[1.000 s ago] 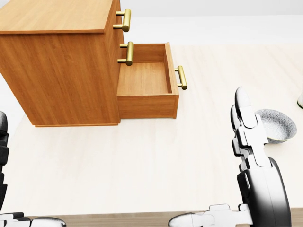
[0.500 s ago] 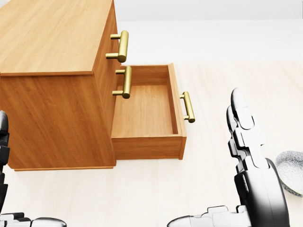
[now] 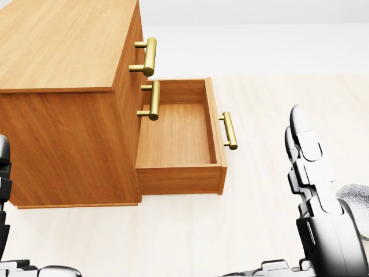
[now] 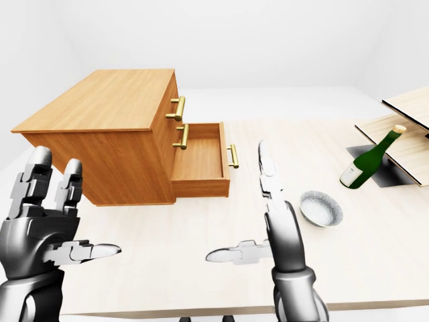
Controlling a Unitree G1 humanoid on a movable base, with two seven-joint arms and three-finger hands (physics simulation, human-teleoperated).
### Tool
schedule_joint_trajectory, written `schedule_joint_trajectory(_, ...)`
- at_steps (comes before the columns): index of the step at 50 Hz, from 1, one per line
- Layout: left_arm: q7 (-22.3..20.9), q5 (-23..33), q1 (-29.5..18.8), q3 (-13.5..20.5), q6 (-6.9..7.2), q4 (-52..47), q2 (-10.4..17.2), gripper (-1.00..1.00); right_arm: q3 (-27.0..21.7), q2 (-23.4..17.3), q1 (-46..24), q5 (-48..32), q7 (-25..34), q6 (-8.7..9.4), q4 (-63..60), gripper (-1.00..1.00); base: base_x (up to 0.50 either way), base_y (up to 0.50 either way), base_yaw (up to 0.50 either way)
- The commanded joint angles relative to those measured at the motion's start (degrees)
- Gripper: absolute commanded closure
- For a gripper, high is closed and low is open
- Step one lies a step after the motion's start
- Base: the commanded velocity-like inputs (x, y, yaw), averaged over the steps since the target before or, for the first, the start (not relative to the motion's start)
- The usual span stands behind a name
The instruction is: Put the bowl on top of the cabinet.
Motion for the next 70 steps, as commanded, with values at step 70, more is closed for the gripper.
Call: schedule_joint_trajectory(70,0.5,1.0,0.0,-0.7,0.00,0.9,0.0,-1.00,-51.4,3.9,-2.1,-32.4,34.2,0.00,5.4,-1.00,0.00,0.00,0.00)
